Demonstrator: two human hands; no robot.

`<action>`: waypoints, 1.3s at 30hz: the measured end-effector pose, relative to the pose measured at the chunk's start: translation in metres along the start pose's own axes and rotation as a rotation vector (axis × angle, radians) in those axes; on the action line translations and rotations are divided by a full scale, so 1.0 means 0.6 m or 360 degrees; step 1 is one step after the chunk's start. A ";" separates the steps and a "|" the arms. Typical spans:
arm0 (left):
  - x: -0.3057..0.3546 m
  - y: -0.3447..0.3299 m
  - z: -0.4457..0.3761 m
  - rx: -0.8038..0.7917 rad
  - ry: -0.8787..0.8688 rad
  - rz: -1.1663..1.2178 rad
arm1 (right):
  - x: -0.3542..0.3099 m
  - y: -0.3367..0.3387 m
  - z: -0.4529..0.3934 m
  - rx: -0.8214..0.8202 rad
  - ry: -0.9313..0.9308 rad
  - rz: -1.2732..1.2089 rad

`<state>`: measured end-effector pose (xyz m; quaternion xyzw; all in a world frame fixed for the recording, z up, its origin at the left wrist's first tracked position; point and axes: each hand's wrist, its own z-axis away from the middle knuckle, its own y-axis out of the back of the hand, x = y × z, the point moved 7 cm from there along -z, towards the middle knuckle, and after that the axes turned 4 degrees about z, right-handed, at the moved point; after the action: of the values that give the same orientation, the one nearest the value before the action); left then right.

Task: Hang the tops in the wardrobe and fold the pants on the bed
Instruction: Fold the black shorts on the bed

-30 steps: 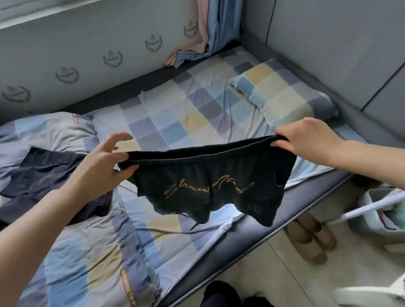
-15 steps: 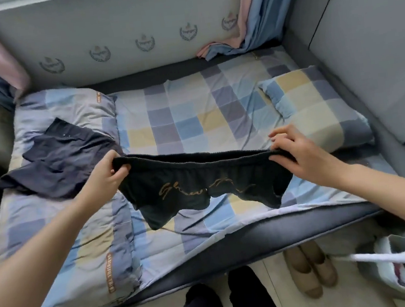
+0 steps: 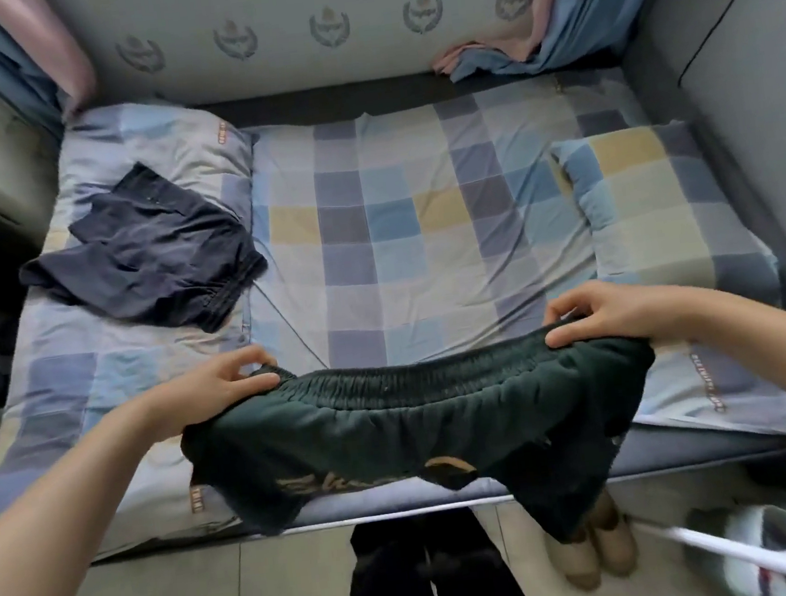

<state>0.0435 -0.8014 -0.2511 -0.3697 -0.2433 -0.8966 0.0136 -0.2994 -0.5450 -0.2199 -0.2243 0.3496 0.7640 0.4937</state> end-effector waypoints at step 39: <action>-0.231 -0.012 -0.821 0.0926 0.0095 -0.0822 | 0.290 0.200 -0.799 0.1297 -0.0407 0.0386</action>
<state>-0.1808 -1.0366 -0.6465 -0.2505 -0.5720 -0.7745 -0.1013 -0.4815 -0.8355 -0.6157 0.1276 0.5823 0.6377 0.4878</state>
